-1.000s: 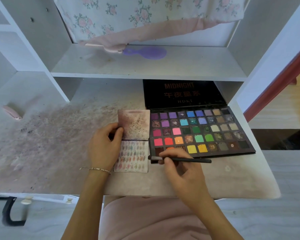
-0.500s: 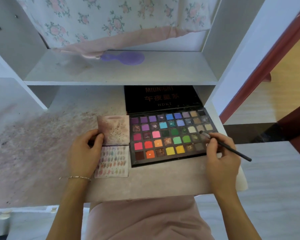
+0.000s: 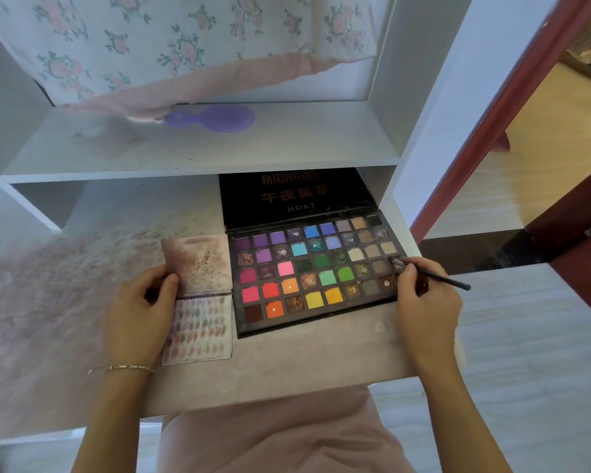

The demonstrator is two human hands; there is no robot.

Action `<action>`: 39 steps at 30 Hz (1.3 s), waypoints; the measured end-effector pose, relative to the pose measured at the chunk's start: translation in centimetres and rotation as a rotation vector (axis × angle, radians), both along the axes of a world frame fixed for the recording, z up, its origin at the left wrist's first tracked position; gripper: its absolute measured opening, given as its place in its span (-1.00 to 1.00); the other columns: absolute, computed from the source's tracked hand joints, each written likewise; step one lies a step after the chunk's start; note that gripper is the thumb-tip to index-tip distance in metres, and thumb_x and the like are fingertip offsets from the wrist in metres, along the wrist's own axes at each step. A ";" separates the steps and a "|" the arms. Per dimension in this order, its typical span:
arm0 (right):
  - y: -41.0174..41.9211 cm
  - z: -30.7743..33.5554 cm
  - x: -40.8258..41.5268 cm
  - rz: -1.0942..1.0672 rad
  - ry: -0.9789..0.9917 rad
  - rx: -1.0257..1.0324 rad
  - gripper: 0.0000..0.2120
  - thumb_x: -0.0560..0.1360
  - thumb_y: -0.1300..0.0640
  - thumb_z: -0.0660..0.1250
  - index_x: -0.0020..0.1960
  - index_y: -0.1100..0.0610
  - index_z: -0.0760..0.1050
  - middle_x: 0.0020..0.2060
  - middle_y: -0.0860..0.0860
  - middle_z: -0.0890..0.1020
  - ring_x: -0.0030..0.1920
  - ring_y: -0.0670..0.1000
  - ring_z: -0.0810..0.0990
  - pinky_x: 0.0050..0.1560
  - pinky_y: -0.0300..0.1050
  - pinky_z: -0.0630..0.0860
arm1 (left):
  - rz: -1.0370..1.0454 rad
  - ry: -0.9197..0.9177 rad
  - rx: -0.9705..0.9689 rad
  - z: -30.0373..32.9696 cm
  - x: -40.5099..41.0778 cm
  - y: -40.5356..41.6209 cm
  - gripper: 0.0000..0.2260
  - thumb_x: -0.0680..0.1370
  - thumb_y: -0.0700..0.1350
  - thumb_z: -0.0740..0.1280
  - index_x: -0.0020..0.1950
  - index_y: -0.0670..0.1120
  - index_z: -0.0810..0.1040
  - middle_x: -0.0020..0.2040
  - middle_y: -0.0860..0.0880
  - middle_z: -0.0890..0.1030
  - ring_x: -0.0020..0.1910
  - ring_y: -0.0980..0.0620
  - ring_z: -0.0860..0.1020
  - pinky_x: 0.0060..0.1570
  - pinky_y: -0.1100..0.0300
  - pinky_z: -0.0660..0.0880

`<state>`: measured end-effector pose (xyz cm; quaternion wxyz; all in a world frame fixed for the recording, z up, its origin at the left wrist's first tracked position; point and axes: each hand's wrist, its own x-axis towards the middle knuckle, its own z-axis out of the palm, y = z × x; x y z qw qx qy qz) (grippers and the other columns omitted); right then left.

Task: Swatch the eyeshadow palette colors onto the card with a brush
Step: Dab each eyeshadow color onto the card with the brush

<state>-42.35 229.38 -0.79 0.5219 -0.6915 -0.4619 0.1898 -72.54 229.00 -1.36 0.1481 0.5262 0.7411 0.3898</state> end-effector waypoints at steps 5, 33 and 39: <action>-0.2 0.2 0.0 -0.018 0.025 -0.010 -0.85 0.52 0.25 0.20 -0.05 0.05 0.48 -0.15 0.02 0.58 -0.14 -0.15 0.54 -0.20 -0.42 0.45 | -0.004 0.009 -0.005 -0.1 -0.1 0.0 -0.82 0.53 -0.15 0.26 0.08 -0.12 0.58 -0.06 -0.09 0.63 -0.16 0.05 0.48 -0.16 0.15 0.36; -3.9 0.7 -10.5 0.739 0.105 0.020 -0.96 0.38 0.06 0.24 -0.20 -0.07 0.46 -0.26 -0.12 0.57 -0.26 -0.08 0.53 -0.27 -0.26 0.44 | -0.006 -0.010 0.009 0.3 0.1 0.0 -0.82 0.52 -0.15 0.27 0.06 -0.09 0.60 -0.07 -0.03 0.63 -0.12 0.02 0.53 -0.13 0.17 0.41; -4.0 0.3 -10.9 0.857 0.068 -0.055 -0.84 0.38 0.13 0.27 -0.24 -0.15 0.46 -0.22 -0.17 0.57 -0.19 -0.10 0.54 -0.24 -0.36 0.42 | 0.000 -0.016 0.049 0.4 0.1 -0.1 -0.84 0.51 -0.15 0.28 0.03 -0.08 0.61 -0.19 0.13 0.55 -0.24 0.16 0.48 -0.28 0.30 0.36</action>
